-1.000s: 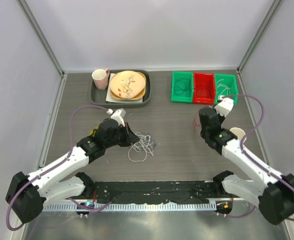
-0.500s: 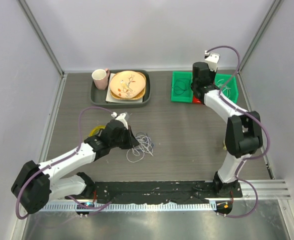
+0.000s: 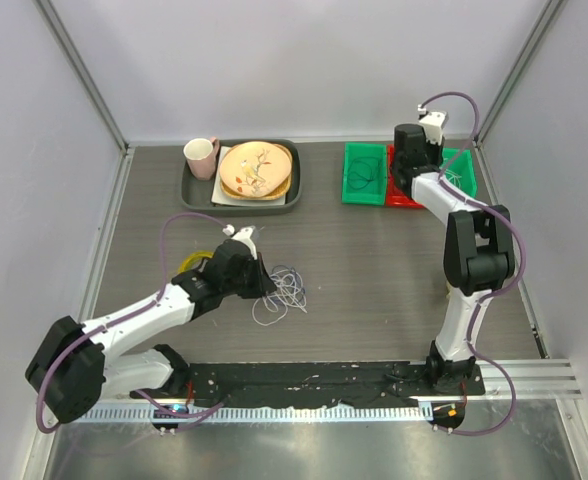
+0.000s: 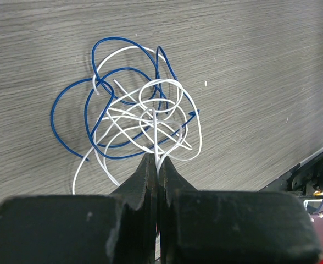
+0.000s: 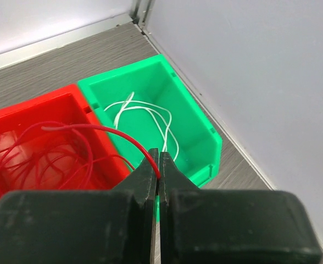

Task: Untangle the cables

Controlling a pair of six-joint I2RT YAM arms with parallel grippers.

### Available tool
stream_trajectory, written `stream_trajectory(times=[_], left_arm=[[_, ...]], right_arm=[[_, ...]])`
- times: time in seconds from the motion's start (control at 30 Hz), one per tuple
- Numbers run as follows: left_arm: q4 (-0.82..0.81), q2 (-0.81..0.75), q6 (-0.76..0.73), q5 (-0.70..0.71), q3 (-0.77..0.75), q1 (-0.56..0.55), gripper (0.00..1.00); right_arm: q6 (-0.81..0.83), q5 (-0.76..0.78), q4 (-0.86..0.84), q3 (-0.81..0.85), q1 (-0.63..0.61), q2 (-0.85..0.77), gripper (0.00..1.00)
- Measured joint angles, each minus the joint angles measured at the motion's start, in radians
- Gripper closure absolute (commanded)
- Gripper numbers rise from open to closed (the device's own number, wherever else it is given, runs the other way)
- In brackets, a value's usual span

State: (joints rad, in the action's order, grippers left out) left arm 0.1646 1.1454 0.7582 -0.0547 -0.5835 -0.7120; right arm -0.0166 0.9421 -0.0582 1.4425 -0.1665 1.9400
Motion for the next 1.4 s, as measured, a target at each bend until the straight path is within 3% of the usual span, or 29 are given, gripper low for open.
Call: stream_trajectory(times=[0.27,0.6,1.07,1.1,1.17,1.4], left_arm=[[0.005,-0.005,-0.003,0.017,0.0,0.0,1.0],[0.005,-0.004,0.002,0.023,0.0,0.0,1.0],[0.017,-0.054,0.019,0.059,0.0,0.0,1.0],[0.02,-0.06,0.019,0.063,0.001,0.0,1.0],[0.027,-0.066,0.02,0.07,0.001,0.0,1.0],[0.052,-0.093,0.023,0.089,0.001,0.0,1.0]], right_arm=[[-0.014,-0.025,0.003,0.0,0.038,0.0,0.99],[-0.092,-0.245,0.045,0.014,0.037,0.003,0.99],[-0.176,-0.373,0.266,0.237,0.035,0.176,0.98],[-0.179,-0.379,0.28,0.237,0.035,0.176,0.95],[-0.182,-0.388,0.293,0.238,0.035,0.176,0.79],[-0.181,-0.401,0.312,0.242,0.035,0.176,0.53]])
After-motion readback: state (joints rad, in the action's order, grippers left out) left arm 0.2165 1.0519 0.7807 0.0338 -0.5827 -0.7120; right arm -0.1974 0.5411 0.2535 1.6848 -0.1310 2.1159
